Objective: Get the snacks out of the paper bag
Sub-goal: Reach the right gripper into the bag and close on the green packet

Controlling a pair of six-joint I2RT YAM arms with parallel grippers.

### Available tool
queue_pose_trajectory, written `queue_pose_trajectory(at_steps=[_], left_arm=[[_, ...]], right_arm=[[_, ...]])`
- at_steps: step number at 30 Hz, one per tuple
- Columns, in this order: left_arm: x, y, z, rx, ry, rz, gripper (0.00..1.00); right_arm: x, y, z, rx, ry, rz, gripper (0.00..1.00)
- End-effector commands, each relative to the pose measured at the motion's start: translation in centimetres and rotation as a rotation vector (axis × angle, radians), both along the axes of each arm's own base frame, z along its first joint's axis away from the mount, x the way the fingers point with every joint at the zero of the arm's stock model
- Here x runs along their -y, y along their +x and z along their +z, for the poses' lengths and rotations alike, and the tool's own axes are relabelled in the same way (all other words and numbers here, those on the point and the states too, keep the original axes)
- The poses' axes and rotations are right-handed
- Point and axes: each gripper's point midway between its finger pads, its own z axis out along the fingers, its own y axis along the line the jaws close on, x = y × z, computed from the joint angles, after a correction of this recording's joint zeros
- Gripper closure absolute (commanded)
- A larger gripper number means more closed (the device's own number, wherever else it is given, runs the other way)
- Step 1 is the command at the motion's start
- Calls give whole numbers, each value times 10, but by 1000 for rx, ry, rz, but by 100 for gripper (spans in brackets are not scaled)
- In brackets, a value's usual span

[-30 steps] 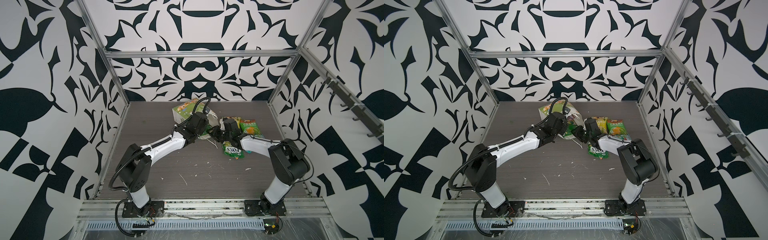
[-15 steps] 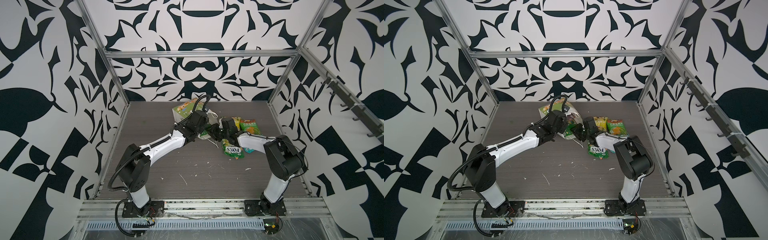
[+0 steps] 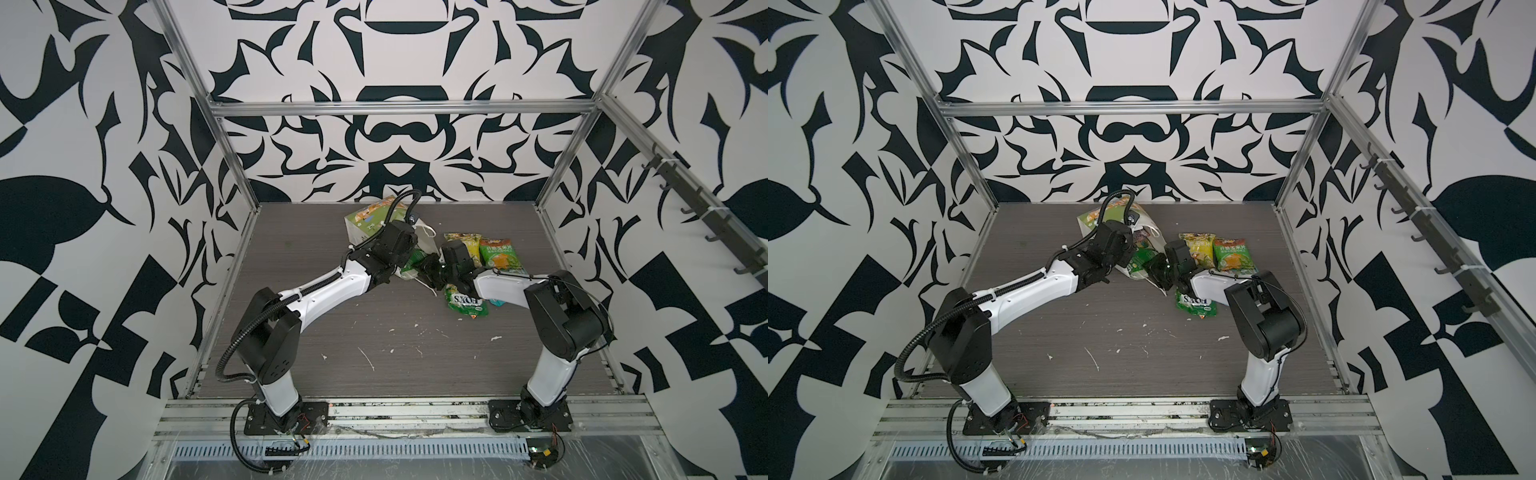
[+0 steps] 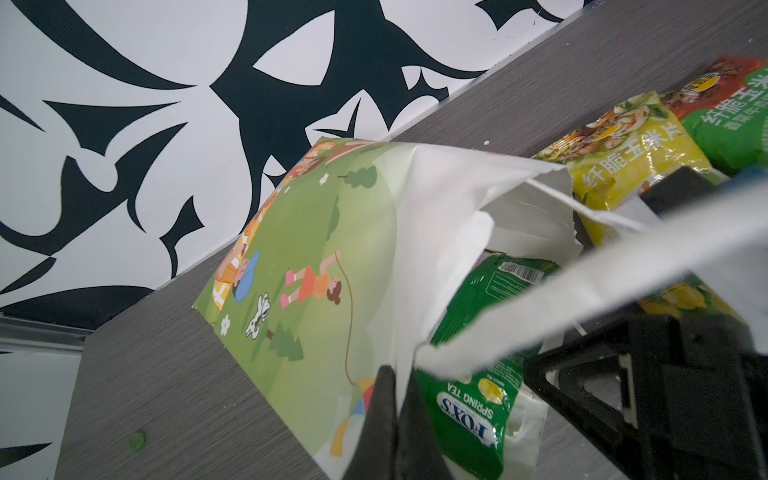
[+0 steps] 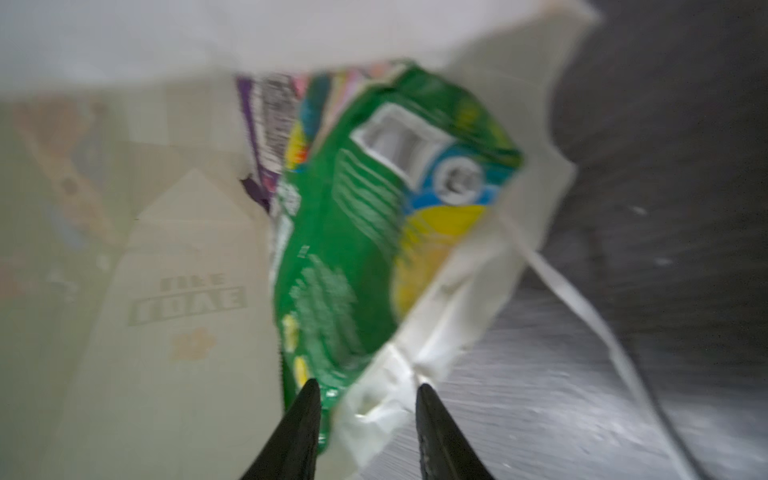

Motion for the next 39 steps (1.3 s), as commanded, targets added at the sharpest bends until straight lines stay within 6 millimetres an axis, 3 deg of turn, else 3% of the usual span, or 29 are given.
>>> queue_pose_trajectory(at_steps=[1,20,25,28,32,39], left_arm=[[2,1,20,35,-67,2,100],[4,-1,16,26,-75,-12,100],[6,-1,14,19,-80,-16,100],[6,-2,12,16,-82,-17,100],[2,-1,9,17,-71,-2,100],[-12,3,7,4,-33,62,100]], right_arm=[[0,6,27,74,26,-21,57],[-25,51,21,150,124,-80,57],[-27,63,24,168,150,-122,70],[-31,69,28,182,159,-136,86],[-36,72,49,219,170,-121,99],[-31,45,105,334,100,-37,100]])
